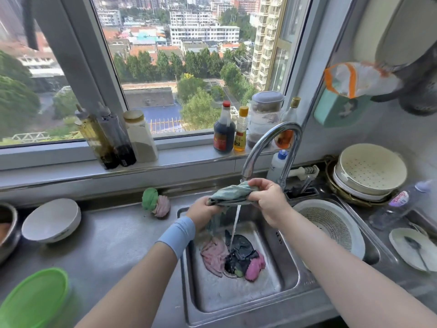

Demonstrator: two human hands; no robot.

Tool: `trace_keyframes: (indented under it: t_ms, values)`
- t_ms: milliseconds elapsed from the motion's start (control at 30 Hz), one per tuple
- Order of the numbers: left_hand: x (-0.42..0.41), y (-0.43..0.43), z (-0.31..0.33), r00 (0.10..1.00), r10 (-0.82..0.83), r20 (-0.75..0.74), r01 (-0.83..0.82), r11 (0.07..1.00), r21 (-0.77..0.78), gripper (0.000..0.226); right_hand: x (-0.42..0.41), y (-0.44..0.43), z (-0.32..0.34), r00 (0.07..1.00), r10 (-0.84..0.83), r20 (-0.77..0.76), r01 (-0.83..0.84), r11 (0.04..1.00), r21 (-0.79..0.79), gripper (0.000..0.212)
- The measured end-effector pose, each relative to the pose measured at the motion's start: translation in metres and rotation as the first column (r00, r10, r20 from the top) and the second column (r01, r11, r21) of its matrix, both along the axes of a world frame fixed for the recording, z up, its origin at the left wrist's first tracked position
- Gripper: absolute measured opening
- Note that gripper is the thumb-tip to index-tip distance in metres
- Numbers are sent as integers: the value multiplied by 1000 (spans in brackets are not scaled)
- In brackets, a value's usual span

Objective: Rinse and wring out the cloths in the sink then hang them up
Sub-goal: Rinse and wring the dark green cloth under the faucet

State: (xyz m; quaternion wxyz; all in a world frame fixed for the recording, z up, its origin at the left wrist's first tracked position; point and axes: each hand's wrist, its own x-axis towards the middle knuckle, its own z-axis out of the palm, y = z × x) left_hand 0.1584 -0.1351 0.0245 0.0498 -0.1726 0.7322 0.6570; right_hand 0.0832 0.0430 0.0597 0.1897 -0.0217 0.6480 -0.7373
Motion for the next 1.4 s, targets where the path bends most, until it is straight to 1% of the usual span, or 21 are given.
trace_keyframes:
  t_ms: [67,167,233,300,333,433,500,567,667,733,800,833,900,933,1000,1033,1100,1167,1233,1300,1400]
  values:
    - [1,-7,14,1000,14,-2,-14,998,59,22,5,14,-9,981,74,-178,-12,946,323,32]
    - [0,-9,33,999,-34,-6,34,999,-4,29,20,19,-19,929,296,-220,-104,783,614,29]
    - [-3,-9,43,993,-120,-8,116,973,-198,31,30,10,-19,895,381,-232,-150,747,647,55]
    - [-5,-8,55,969,-247,17,232,882,-410,29,35,-3,-15,881,399,-255,-181,780,599,78]
    - [-6,-8,59,960,-279,24,256,840,-478,28,36,-9,-14,880,397,-261,-193,800,568,76]
    - [-6,-11,65,971,-236,-34,185,835,-519,34,33,-22,-7,915,295,-277,-126,858,498,31]
    - [-3,-17,64,981,-165,-98,103,886,-453,43,29,-27,-1,956,182,-231,-74,909,409,18]
    - [4,-22,58,973,-124,-197,36,916,-399,42,27,-31,6,987,119,-112,-86,961,263,17]
    - [17,-25,46,950,-169,-264,97,960,-263,35,28,-36,16,989,112,100,-106,992,-66,16]
    - [25,-23,40,946,-218,-241,194,974,-116,57,30,-40,20,979,112,172,-68,967,-244,19]
    - [26,-20,35,943,-219,-251,210,976,-60,79,33,-43,21,966,135,222,-52,938,-343,22]
    - [25,-18,32,946,-202,-254,193,979,-61,80,34,-43,22,960,160,231,-68,930,-360,22]
    - [22,-14,31,965,-136,-222,115,988,-105,69,35,-42,22,959,212,190,-145,939,-313,21]
    - [21,-14,32,979,-94,-181,77,992,-99,61,36,-40,22,967,225,116,-196,956,-219,23]
    - [19,-18,34,997,-54,-62,61,991,118,44,34,-32,19,949,237,-210,-191,957,217,32]
    - [17,-22,36,997,-75,-20,78,964,256,40,32,-25,17,871,276,-407,-70,889,453,38]
    - [16,-31,42,992,-125,20,102,884,457,36,33,-14,15,655,437,-616,75,774,629,55]
    - [15,-35,45,989,-149,25,106,805,584,36,41,-10,13,624,521,-583,-21,756,654,72]
    - [14,-33,47,990,-138,21,88,733,675,36,46,-14,9,692,447,-567,-66,821,567,77]
    - [13,-28,44,992,-114,53,38,678,734,39,45,-23,9,728,294,-619,26,891,454,58]
    - [13,-16,36,982,-167,88,45,662,748,42,44,-37,13,646,113,-755,253,901,352,25]
